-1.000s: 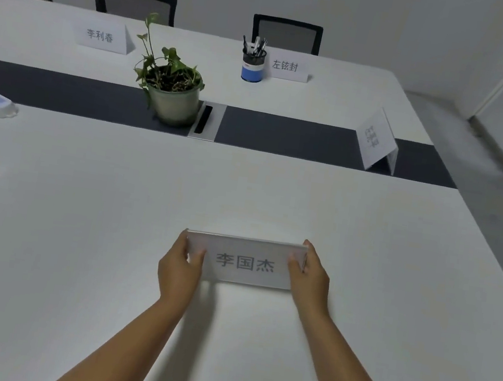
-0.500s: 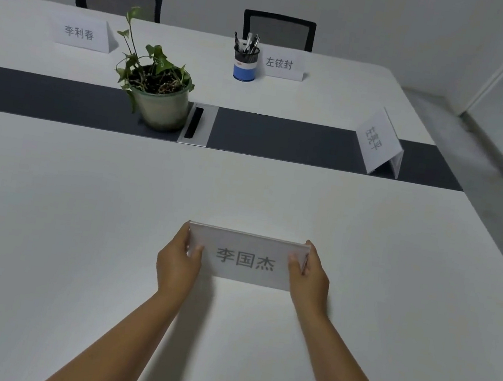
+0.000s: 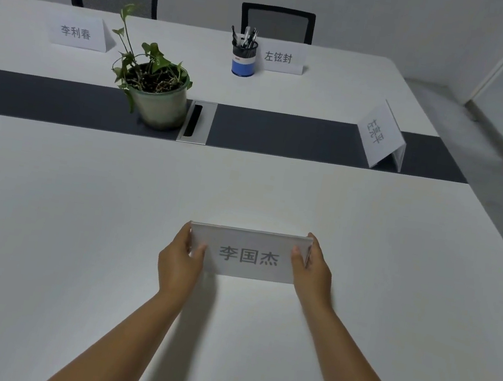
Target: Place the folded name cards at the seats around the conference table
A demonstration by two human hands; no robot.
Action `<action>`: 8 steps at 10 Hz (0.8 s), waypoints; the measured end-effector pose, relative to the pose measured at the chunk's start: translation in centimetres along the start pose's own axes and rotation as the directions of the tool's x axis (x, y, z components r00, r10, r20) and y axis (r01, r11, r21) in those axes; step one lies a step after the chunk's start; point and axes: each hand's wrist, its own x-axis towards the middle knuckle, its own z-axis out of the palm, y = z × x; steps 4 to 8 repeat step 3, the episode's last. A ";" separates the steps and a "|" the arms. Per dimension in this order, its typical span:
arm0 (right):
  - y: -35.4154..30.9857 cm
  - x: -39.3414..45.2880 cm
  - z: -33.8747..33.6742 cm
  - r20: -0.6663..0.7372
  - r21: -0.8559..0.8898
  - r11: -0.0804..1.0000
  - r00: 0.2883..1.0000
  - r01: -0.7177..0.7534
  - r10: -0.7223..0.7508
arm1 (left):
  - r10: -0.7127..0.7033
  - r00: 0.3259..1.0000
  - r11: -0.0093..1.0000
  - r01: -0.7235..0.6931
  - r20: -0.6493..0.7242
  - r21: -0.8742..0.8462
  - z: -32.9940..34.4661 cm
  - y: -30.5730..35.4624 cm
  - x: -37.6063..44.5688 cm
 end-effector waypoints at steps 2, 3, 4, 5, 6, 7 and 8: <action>-0.8 -0.5 -0.4 0.027 0.026 0.999 0.999 -0.042 0.041 | -0.157 0.986 0.987 0.158 0.064 -0.012 -0.4 0.3 -0.6; -0.6 -1.7 -1.3 -0.022 0.035 0.998 0.999 -0.048 0.049 | -0.174 0.984 0.984 0.172 0.038 0.045 -1.4 -0.6 -2.8; -0.6 -1.7 -1.3 -0.022 0.035 0.998 0.999 -0.048 0.049 | -0.174 0.984 0.984 0.172 0.038 0.045 -1.4 -0.6 -2.8; -0.6 -1.7 -1.3 -0.022 0.035 0.998 0.999 -0.048 0.049 | -0.174 0.984 0.984 0.172 0.038 0.045 -1.4 -0.6 -2.8; -0.6 -1.7 -1.3 -0.022 0.035 0.998 0.999 -0.048 0.049 | -0.174 0.984 0.984 0.172 0.038 0.045 -1.4 -0.6 -2.8; -0.6 -1.7 -1.3 -0.022 0.035 0.998 0.999 -0.048 0.049 | -0.174 0.984 0.984 0.172 0.038 0.045 -1.4 -0.6 -2.8; -0.6 -1.7 -1.3 -0.022 0.035 0.998 0.999 -0.048 0.049 | -0.174 0.984 0.984 0.172 0.038 0.045 -1.4 -0.6 -2.8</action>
